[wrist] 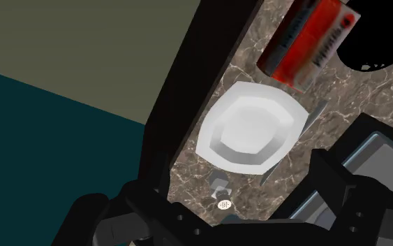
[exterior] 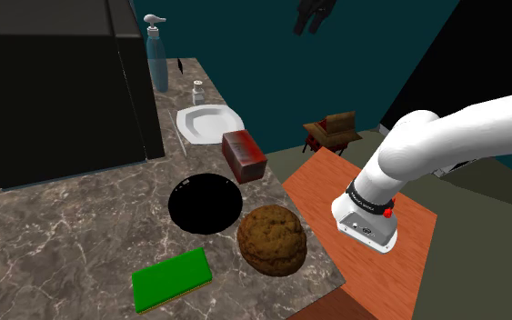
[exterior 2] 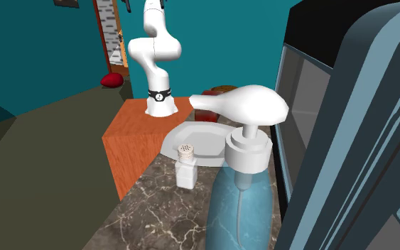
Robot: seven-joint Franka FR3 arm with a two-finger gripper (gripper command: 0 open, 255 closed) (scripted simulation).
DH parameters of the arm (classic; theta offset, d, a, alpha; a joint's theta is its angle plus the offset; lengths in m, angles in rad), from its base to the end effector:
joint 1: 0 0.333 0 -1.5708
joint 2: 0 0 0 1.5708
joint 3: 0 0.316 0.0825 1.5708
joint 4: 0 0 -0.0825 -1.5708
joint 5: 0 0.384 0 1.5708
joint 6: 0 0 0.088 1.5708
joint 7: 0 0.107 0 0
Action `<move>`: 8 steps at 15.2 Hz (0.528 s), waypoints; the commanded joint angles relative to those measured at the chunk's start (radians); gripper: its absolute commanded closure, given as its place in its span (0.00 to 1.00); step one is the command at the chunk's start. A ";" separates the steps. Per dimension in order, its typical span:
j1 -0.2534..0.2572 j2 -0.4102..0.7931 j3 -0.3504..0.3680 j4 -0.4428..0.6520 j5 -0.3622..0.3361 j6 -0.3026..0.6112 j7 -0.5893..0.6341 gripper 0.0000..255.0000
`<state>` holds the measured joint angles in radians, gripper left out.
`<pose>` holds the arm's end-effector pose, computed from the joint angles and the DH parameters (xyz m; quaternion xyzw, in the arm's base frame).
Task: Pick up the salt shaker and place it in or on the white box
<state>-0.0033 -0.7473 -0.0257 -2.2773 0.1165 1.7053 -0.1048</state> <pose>0.3314 -0.0016 0.6297 -0.9932 -0.0376 -0.0913 0.0612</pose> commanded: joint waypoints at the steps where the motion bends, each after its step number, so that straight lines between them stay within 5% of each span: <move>1: 0.000 0.000 0.000 0.000 0.000 0.000 0.000 0.00; 8: 0.001 0.191 0.047 -0.019 0.042 0.206 0.077 0.00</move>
<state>-0.0025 -0.5830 0.0145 -2.2952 0.1524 1.8813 -0.0397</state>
